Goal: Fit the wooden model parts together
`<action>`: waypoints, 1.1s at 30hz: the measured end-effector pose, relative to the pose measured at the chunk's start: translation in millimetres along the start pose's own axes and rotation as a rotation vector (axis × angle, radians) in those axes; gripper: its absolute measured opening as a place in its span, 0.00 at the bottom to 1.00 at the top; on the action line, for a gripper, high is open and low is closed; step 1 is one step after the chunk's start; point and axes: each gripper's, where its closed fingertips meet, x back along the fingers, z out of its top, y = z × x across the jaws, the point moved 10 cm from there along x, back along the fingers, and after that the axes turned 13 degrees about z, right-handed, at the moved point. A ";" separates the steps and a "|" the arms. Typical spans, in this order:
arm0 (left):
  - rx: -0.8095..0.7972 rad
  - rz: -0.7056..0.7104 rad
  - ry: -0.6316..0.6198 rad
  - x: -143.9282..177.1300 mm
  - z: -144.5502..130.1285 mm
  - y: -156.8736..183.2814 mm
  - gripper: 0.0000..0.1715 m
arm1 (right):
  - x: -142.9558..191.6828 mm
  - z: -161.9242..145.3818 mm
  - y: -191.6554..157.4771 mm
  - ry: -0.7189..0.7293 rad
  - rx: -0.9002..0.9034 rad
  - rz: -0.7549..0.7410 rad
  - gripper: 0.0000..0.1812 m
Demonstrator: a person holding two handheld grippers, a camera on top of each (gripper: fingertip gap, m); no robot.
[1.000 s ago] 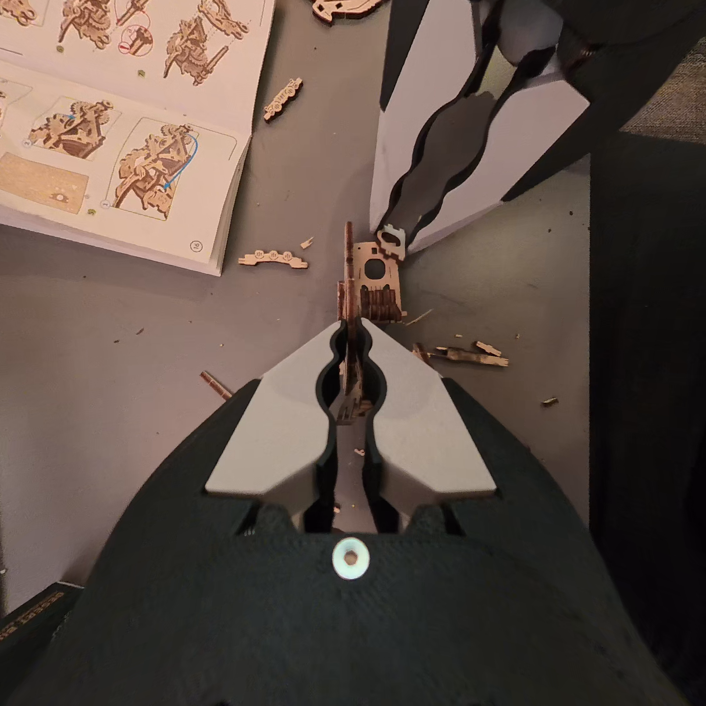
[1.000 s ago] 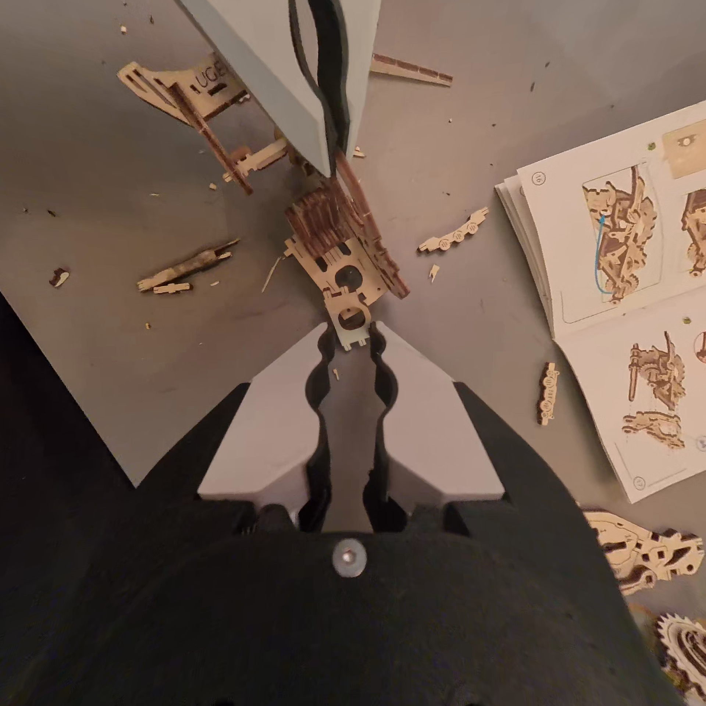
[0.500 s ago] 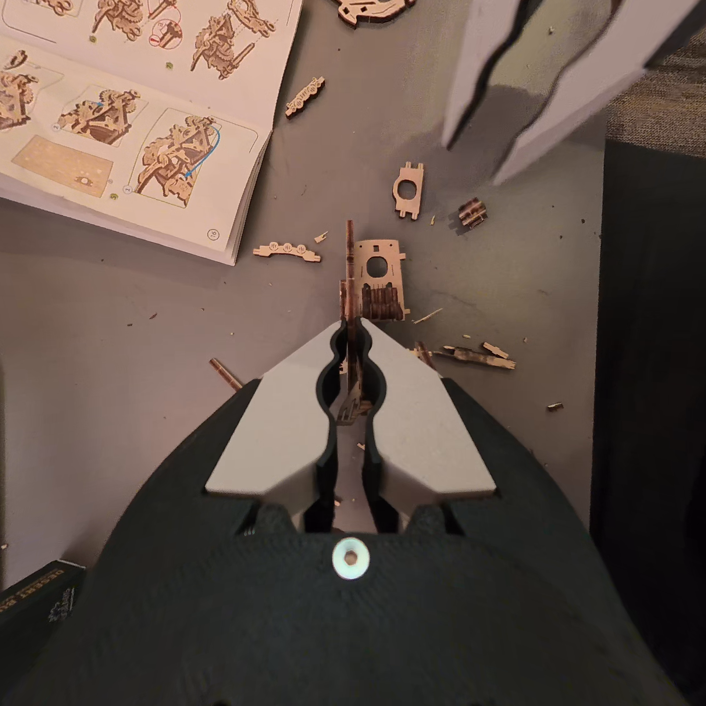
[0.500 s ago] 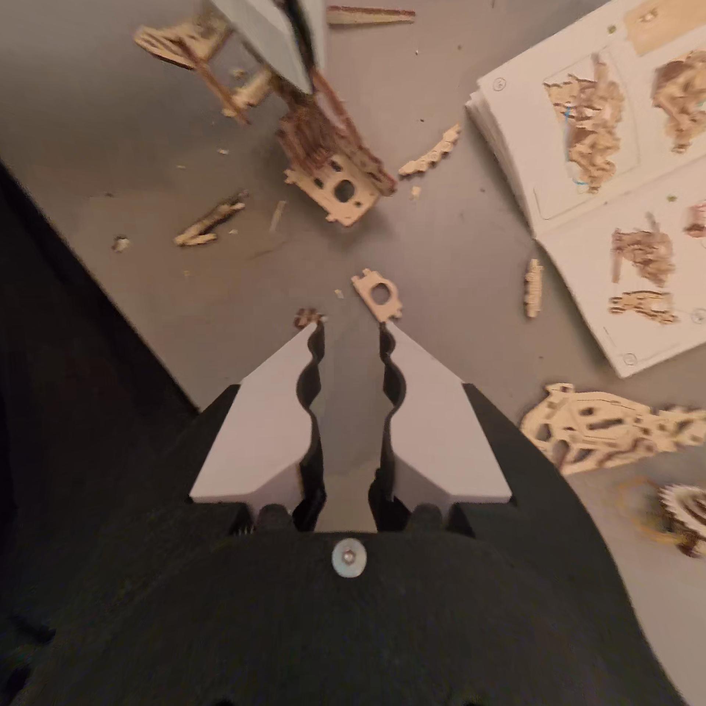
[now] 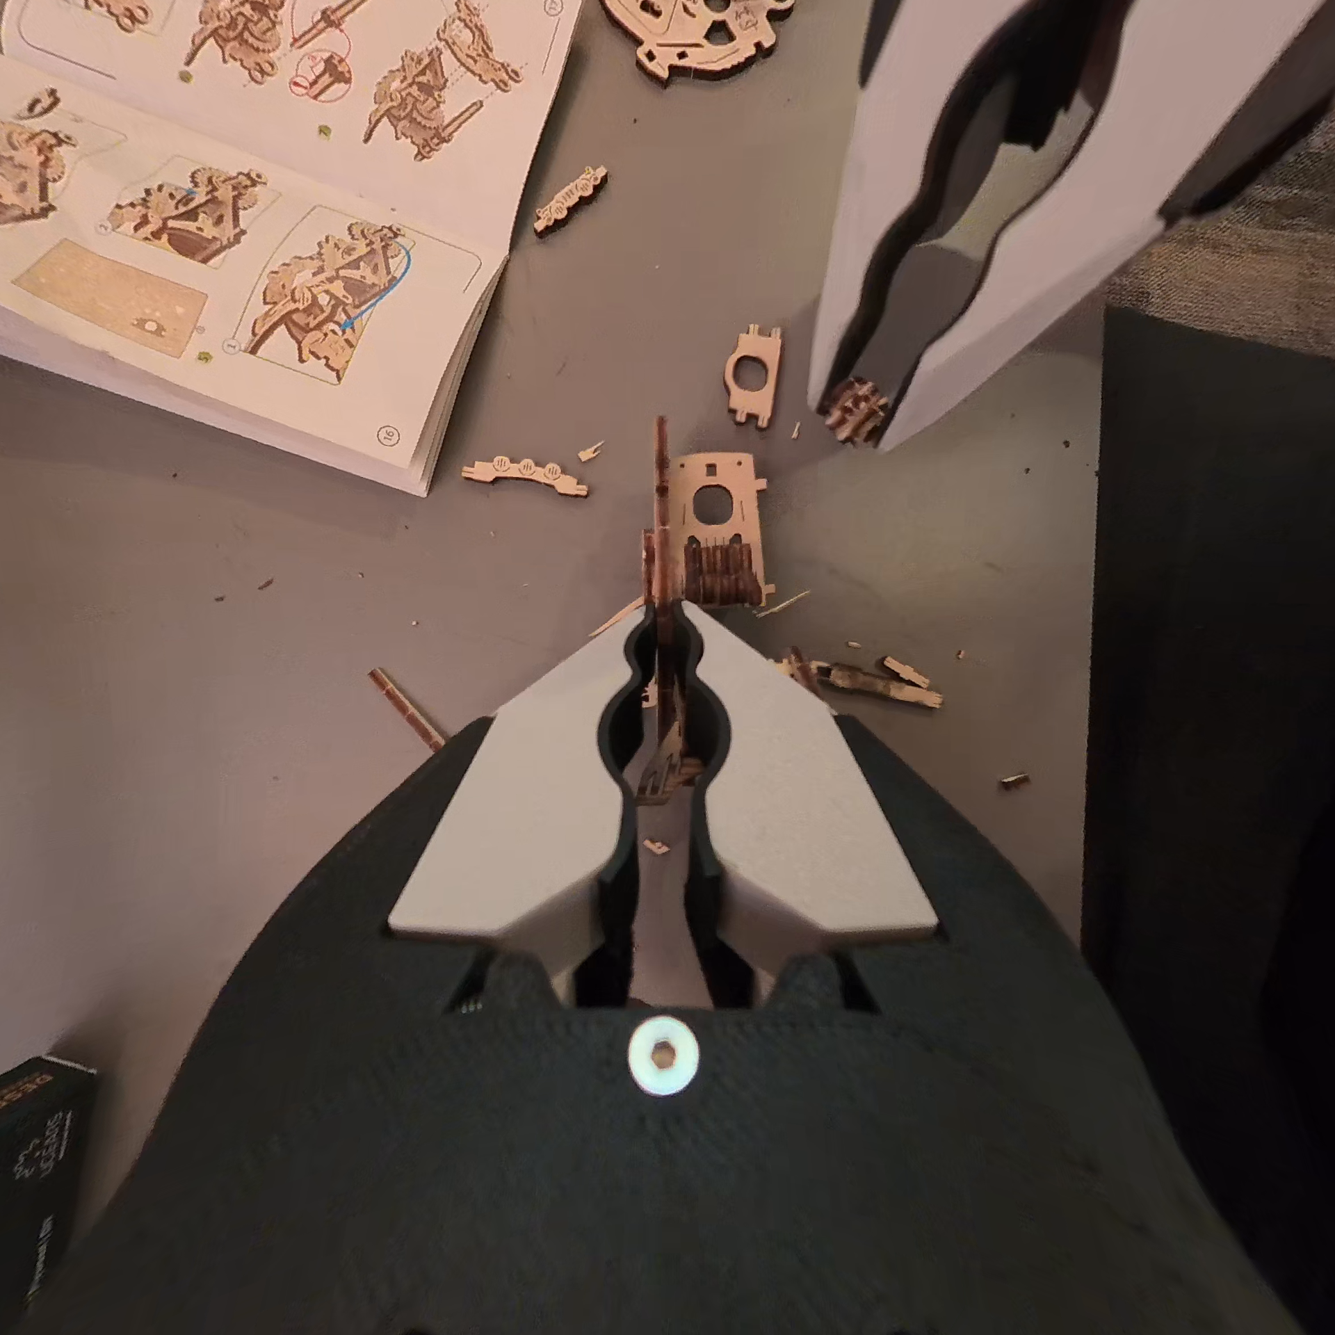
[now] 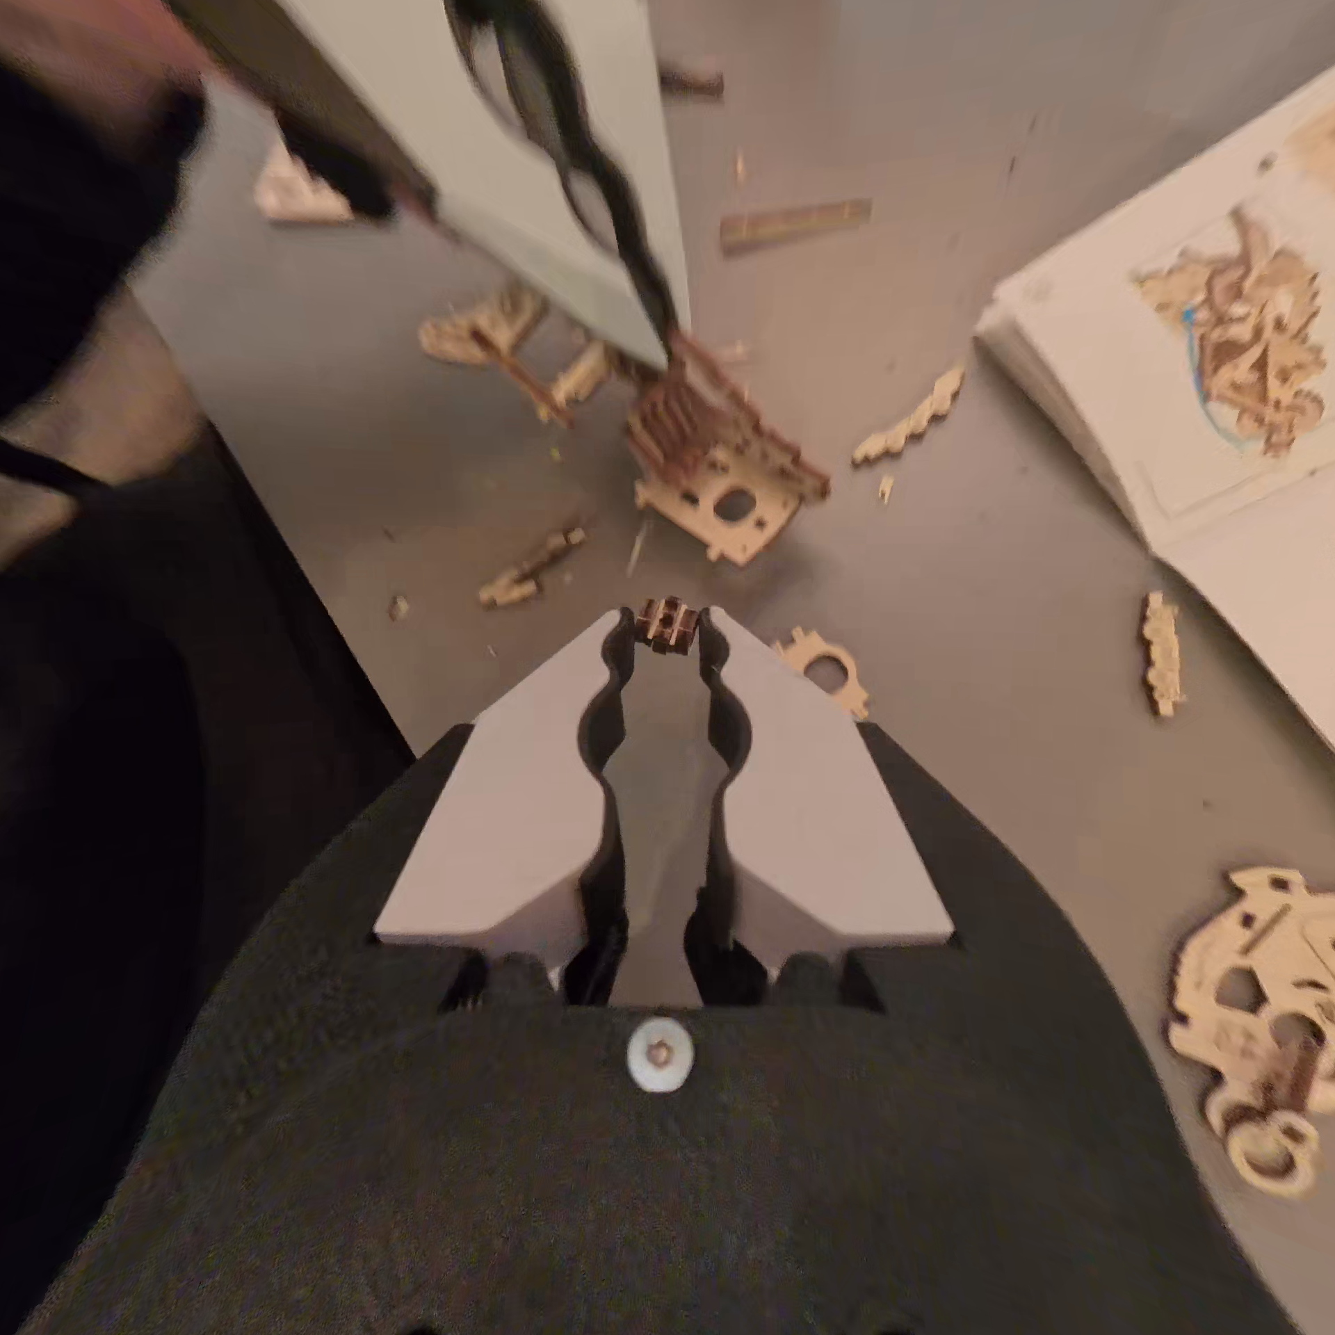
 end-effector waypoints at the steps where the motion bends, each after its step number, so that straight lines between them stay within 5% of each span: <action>1: -0.001 0.000 0.002 0.0 0.1 0.8 0.00 | 2.0 4.2 2.4 0.053 -0.024 0.033 0.08; 11: -0.012 0.010 0.035 0.1 2.9 10.2 0.00 | -20.0 15.7 23.7 0.024 -0.120 0.102 0.10; 23: 0.001 -0.004 0.043 -0.8 0.6 9.0 0.00 | -7.5 13.1 24.7 0.046 -0.106 0.052 0.12; 29: 0.011 0.003 0.039 -1.4 -1.0 8.7 0.00 | -8.1 15.9 1.9 -0.040 0.083 0.005 0.17; 33: 0.020 0.005 0.043 -0.7 -0.2 7.7 0.00 | -15.5 19.7 -13.8 -0.119 0.225 -0.111 0.11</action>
